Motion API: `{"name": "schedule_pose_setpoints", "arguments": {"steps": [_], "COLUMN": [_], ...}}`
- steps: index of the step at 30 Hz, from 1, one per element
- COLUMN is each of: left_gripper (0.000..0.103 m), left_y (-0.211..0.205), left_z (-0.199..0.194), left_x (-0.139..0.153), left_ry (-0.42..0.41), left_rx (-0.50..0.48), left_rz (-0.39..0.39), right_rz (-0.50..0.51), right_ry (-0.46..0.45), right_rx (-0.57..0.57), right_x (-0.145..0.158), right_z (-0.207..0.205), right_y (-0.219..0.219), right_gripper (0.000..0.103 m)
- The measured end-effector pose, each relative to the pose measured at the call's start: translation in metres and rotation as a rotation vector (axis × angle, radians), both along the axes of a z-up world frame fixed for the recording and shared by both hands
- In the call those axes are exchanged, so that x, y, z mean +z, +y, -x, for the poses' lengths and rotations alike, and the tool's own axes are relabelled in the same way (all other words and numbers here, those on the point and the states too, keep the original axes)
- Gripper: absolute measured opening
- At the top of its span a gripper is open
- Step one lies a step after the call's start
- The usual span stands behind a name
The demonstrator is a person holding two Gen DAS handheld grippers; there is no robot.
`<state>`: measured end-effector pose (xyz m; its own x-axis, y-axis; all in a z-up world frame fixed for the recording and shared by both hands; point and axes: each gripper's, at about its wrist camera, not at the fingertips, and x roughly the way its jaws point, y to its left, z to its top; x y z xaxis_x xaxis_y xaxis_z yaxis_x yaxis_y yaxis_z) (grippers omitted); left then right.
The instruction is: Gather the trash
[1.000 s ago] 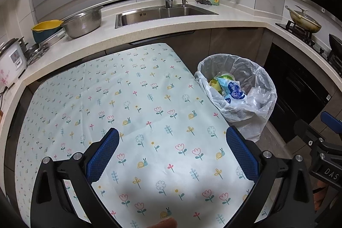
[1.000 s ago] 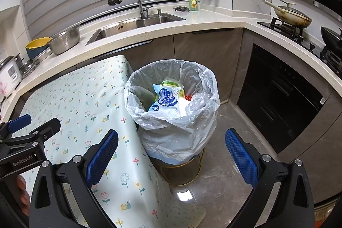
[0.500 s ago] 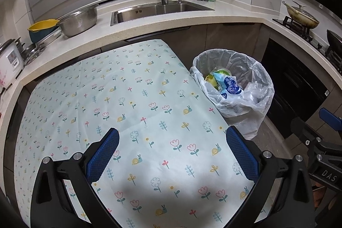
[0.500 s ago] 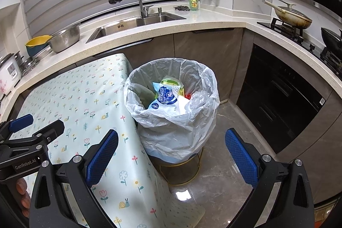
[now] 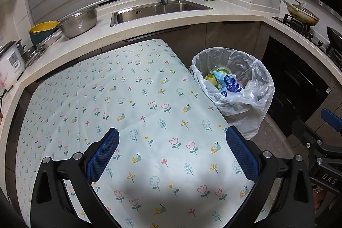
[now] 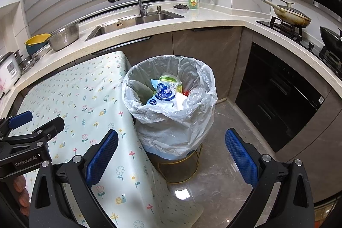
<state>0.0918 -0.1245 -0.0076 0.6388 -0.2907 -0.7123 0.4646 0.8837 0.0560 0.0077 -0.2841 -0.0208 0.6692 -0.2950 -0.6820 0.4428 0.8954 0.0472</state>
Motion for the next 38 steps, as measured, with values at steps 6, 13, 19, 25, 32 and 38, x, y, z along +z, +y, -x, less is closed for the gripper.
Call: {"name": "schedule_pose_setpoints", "arguments": {"steps": [6,13,19,25,32,38], "left_gripper": [0.096,0.096,0.096,0.096,0.096,0.096], "left_y": [0.0001,-0.0002,-0.0004,0.0006,-0.0001,0.0008], "left_z": [0.0006,0.0008,0.001,0.0011,0.0009,-0.0008], "left_x": [0.0007,0.0006,0.0006,0.0005,-0.0012,-0.0024], "left_ry": [-0.001,-0.001,-0.002,0.0,-0.002,0.0], "left_rx": [0.001,0.001,0.0,0.0,-0.003,-0.006], "left_rz": [-0.001,-0.002,-0.003,-0.004,-0.011,-0.001], "right_rz": [0.0,0.0,0.002,0.001,0.001,0.001], "right_ry": [-0.001,0.0,-0.002,0.0,0.0,0.0], "right_rx": [0.0,0.0,0.002,0.003,0.004,0.004], "right_x": [0.0,0.0001,-0.0003,-0.0008,-0.0008,-0.0009], "right_z": [0.0002,0.0001,0.0003,0.0012,0.0009,0.001], "right_y": [0.0002,0.0,-0.0005,0.0001,0.0002,0.0004], "right_gripper": [0.097,0.097,0.097,0.097,0.097,0.097]}}
